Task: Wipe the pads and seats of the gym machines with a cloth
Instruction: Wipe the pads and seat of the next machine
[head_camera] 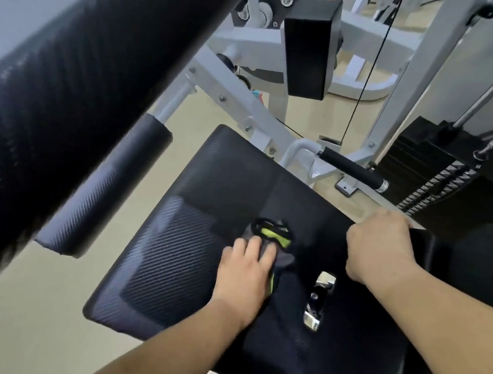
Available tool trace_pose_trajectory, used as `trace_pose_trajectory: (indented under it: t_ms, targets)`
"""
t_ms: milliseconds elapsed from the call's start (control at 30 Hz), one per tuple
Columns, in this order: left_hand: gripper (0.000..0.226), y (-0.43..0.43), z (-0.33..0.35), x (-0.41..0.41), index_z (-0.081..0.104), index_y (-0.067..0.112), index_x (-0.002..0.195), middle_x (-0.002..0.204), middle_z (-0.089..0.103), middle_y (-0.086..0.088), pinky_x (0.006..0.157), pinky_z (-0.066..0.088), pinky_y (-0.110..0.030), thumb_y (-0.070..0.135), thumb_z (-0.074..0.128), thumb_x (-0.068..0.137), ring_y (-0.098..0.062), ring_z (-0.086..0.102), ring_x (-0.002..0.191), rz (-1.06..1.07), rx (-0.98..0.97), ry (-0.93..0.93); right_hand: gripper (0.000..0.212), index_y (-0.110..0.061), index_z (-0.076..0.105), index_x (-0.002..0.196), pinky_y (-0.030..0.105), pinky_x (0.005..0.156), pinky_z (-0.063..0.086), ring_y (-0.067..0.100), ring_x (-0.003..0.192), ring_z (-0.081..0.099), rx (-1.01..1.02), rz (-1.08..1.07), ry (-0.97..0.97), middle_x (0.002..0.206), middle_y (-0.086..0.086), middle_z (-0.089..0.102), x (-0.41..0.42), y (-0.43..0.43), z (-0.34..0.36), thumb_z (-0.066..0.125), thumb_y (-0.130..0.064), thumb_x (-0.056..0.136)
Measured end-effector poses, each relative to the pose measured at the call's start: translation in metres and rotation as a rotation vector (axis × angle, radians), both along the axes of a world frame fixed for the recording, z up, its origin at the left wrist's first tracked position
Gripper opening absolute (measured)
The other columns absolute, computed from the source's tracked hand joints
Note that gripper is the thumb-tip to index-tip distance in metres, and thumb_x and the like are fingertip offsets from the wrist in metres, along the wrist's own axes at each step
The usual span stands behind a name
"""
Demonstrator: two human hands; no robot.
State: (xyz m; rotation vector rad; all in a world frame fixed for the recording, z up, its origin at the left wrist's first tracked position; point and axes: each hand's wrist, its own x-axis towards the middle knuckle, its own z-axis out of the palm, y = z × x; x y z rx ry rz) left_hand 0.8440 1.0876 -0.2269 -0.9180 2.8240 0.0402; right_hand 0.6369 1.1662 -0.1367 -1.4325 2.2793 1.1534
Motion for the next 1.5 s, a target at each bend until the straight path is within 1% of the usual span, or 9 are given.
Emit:
trace_pose_trajectory:
  t_ms: [133,300,467,567,767,967,1100,1233,1500]
  targets:
    - [0.063,-0.019,-0.002,-0.015,0.030,0.031,0.154,0.143,0.042,-0.002,0.095,0.038,-0.043,0.033,0.053,0.095,-0.030,0.042,0.120,-0.247,-0.031,-0.090,0.030,-0.025,0.069,0.105,0.041,0.089,0.046,0.029,0.100,0.056,0.018,0.003,0.010,0.103,0.005,0.065,-0.004,0.001,-0.001,0.049,-0.043,0.092]
    - [0.060,-0.029,-0.006,-0.087,0.040,0.033,0.149,0.146,0.044,0.001,0.095,0.038,-0.042,0.023,0.055,0.092,-0.028,0.043,0.118,0.435,-0.021,0.120,0.007,-0.027,0.062,0.091,0.034,0.085,0.047,0.022,0.094,0.059,-0.092,-0.128,-0.132,0.088,-0.004,0.060,-0.020,-0.007,0.004,0.056,-0.031,0.091]
    - [0.060,-0.005,-0.039,-0.096,0.054,0.031,0.145,0.137,0.058,0.001,0.088,0.043,-0.041,0.028,0.064,0.086,-0.028,0.047,0.110,-0.386,0.065,0.068,0.006,-0.028,0.053,0.090,0.031,0.069,0.037,0.022,0.094,0.061,-0.191,-0.358,-0.276,0.085,-0.005,0.053,-0.054,-0.019,0.005,0.058,-0.026,0.093]
    - [0.057,-0.049,-0.035,-0.130,0.051,0.033,0.145,0.133,0.056,0.000,0.084,0.040,-0.041,0.036,0.060,0.089,-0.029,0.048,0.108,-0.558,-0.003,-0.001,0.007,-0.027,0.054,0.089,0.032,0.068,0.041,0.023,0.089,0.059,-0.172,-0.427,-0.319,0.080,-0.005,0.050,-0.067,-0.024,-0.002,0.061,-0.027,0.090]
    - [0.049,-0.095,-0.004,-0.186,0.040,0.032,0.146,0.145,0.045,-0.003,0.094,0.036,-0.044,0.031,0.047,0.098,-0.032,0.042,0.123,0.132,-0.046,0.024,0.015,-0.026,0.064,0.094,0.031,0.072,0.048,0.024,0.097,0.067,-0.125,-0.464,-0.362,0.095,-0.005,0.063,-0.074,-0.035,-0.021,0.062,-0.040,0.090]
    - [0.060,-0.105,0.007,-0.156,0.032,0.035,0.153,0.152,0.039,-0.003,0.098,0.035,-0.045,0.028,0.051,0.096,-0.033,0.039,0.125,-0.202,-0.044,-0.065,0.034,-0.028,0.061,0.122,0.034,0.079,0.051,0.027,0.110,0.063,-0.349,-0.754,-0.670,0.114,-0.003,0.064,-0.061,-0.049,-0.040,0.056,-0.047,0.094]
    - [0.049,-0.176,0.037,-0.160,0.043,0.034,0.143,0.144,0.042,-0.004,0.099,0.034,-0.045,0.021,0.048,0.096,-0.033,0.039,0.125,0.343,-0.217,-0.087,0.083,-0.032,0.035,0.159,0.039,0.100,0.052,0.026,0.132,0.056,-0.386,-0.867,-0.857,0.150,-0.002,0.055,-0.053,-0.054,-0.056,0.069,-0.055,0.086]
    - [0.049,-0.222,0.044,-0.147,0.039,0.027,0.147,0.148,0.043,-0.007,0.099,0.036,-0.044,0.027,0.048,0.099,-0.033,0.041,0.130,0.766,-0.157,-0.098,0.096,-0.036,0.018,0.164,0.038,0.101,0.053,0.025,0.135,0.053,-0.276,-0.760,-0.790,0.151,-0.005,0.053,-0.057,-0.057,-0.065,0.064,-0.065,0.086]
    - [0.035,-0.193,0.030,-0.172,0.054,0.029,0.133,0.135,0.056,-0.002,0.091,0.040,-0.041,0.023,0.046,0.099,-0.028,0.047,0.125,0.311,-0.269,-0.091,0.098,-0.046,0.011,0.164,0.035,0.099,0.053,0.022,0.136,0.052,-0.131,-0.736,-0.789,0.151,-0.012,0.052,-0.072,-0.064,-0.061,0.064,-0.068,0.083]
